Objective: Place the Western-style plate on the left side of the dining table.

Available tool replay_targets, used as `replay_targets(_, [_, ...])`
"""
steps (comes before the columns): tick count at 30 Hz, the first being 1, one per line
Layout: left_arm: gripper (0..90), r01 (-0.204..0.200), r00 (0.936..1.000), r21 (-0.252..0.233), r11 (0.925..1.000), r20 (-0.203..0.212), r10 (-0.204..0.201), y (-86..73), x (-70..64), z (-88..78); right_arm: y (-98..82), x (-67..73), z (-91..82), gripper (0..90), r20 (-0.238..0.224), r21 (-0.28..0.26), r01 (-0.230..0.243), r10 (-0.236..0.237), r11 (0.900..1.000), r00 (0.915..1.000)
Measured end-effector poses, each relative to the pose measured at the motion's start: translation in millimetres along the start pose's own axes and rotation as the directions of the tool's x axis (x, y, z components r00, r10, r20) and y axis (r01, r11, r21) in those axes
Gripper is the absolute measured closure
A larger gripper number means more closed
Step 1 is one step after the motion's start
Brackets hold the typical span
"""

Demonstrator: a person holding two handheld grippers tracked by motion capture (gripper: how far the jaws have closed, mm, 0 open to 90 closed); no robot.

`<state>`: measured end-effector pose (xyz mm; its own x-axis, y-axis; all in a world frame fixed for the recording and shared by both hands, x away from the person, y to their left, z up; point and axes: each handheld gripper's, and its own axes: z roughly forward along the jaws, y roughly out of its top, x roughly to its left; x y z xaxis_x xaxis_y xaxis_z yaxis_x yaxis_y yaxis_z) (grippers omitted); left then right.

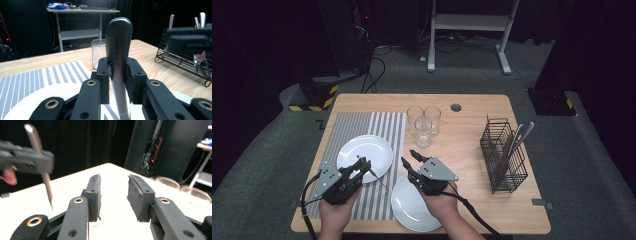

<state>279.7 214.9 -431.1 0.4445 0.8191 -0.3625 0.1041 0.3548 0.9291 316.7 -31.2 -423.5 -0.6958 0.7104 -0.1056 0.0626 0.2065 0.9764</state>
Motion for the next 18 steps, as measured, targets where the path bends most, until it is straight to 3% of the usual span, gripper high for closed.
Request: replay_targets(18, [73.2,0.029,0.9972,-0.008,0.9996,-0.069,-0.029,0.8,15.1,-14.2,-53.4,-47.6,-17.9,59.0,0.124,0.103,-0.046,0.033,0.994,0.9918])
